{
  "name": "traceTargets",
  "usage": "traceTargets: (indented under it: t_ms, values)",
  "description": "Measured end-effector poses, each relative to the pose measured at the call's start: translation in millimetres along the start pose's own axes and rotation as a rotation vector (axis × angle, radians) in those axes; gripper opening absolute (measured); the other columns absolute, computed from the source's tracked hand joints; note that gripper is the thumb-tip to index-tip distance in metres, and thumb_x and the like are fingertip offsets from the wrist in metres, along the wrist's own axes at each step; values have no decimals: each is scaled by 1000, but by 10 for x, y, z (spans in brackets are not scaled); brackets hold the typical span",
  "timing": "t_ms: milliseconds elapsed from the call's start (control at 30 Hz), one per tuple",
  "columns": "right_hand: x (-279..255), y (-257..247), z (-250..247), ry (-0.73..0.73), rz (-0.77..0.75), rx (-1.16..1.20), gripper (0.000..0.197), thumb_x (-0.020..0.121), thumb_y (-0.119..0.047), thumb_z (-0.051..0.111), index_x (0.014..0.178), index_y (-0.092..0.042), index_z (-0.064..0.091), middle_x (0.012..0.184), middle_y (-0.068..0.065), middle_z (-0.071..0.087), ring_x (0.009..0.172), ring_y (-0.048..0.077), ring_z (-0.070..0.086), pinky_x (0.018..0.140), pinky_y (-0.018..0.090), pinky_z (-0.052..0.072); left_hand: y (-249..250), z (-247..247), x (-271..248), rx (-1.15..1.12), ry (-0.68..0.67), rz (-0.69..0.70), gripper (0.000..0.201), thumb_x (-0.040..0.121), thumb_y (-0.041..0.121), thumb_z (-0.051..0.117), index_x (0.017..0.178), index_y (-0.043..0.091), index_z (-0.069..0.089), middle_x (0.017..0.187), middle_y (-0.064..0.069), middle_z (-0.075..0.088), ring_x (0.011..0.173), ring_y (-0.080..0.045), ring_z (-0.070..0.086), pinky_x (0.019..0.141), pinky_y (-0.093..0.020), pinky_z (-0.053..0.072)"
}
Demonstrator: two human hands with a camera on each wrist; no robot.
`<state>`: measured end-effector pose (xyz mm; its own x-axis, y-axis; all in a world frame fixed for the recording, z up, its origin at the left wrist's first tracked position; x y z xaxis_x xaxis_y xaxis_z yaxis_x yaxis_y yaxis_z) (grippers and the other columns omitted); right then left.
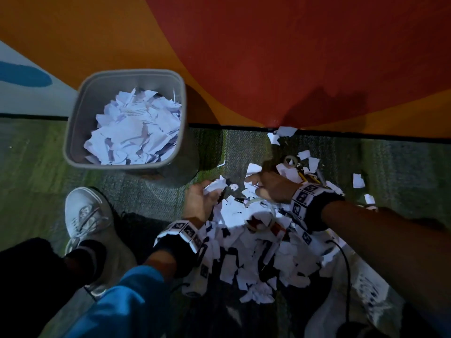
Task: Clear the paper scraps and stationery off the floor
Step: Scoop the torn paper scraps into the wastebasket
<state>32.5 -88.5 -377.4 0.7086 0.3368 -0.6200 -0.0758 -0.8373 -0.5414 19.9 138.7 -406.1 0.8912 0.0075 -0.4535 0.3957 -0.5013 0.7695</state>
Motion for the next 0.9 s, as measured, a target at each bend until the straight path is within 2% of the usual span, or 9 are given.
traceTargets:
  t_ms: [100,233,400,500,600,667,733,800,900]
  values:
    - [-88,-178,43,-31,16,-41,47,101,-38,50,144,-20,48,154,5,39,139,26,39,114,40,30,-6,-162,-261,122,-14,29,31,82,22,70,112,15,72,96,-6,76,84,-22,71,81,-34,58]
    - [-167,-533,277,32,-212,-269,71,90,-59,57,148,-20,41,139,8,50,128,28,45,104,39,38,-42,-174,-607,299,-10,176,42,87,-1,53,120,17,71,115,-11,70,103,-27,66,91,-17,43]
    - [-119,-708,876,-121,-240,-590,107,74,-64,71,156,-22,15,162,14,10,150,33,4,122,50,9,-483,-90,-898,602,4,215,56,80,23,35,125,29,67,130,-15,53,108,-40,51,97,-49,42]
    - [-177,-741,1113,-136,-218,-678,96,84,-39,69,156,-18,8,162,21,-4,150,39,-5,122,48,4,-661,25,-1055,719,-94,186,52,85,32,42,133,26,61,139,-23,51,117,-46,53,98,-60,44]
    - [-345,-834,1197,-50,-225,-708,73,94,-23,52,154,-14,12,160,23,2,149,39,3,121,46,12,-675,167,-1234,805,-139,184,74,83,67,46,147,29,44,151,-15,41,127,-43,44,98,-57,45]
    - [-437,-849,1209,-5,-248,-657,59,93,-11,45,149,-13,25,157,22,14,144,37,18,114,45,27,-683,235,-1313,847,-180,161,84,83,70,49,155,36,23,159,-4,26,135,-35,34,100,-53,43]
    - [-483,-858,1205,55,-304,-622,44,88,-12,35,130,-13,49,137,17,43,127,34,41,92,45,50,-659,271,-1353,751,-165,269,75,83,57,60,149,31,36,149,-8,41,120,-34,47,88,-47,51]
    - [-515,-837,1199,110,-333,-642,40,87,-18,28,113,-14,58,114,9,54,111,27,49,67,42,57,-664,299,-1374,595,-132,384,58,82,39,63,137,23,52,134,-13,53,104,-34,52,83,-44,54]
    - [-496,-757,1231,-31,-296,-696,37,94,-17,27,118,-10,54,123,10,46,125,27,37,83,48,49,-618,269,-1340,534,-114,412,46,80,21,54,126,21,58,122,-14,55,99,-36,55,81,-42,55]
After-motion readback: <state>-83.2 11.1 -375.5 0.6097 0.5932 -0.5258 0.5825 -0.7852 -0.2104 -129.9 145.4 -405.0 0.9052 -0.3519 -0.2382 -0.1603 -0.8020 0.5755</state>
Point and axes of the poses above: each hand's wrist, its own x-axis towards the middle knuckle, its own z-axis out of the palm, y = z × x, the point moved 5 cm from there along x, towards the middle knuckle
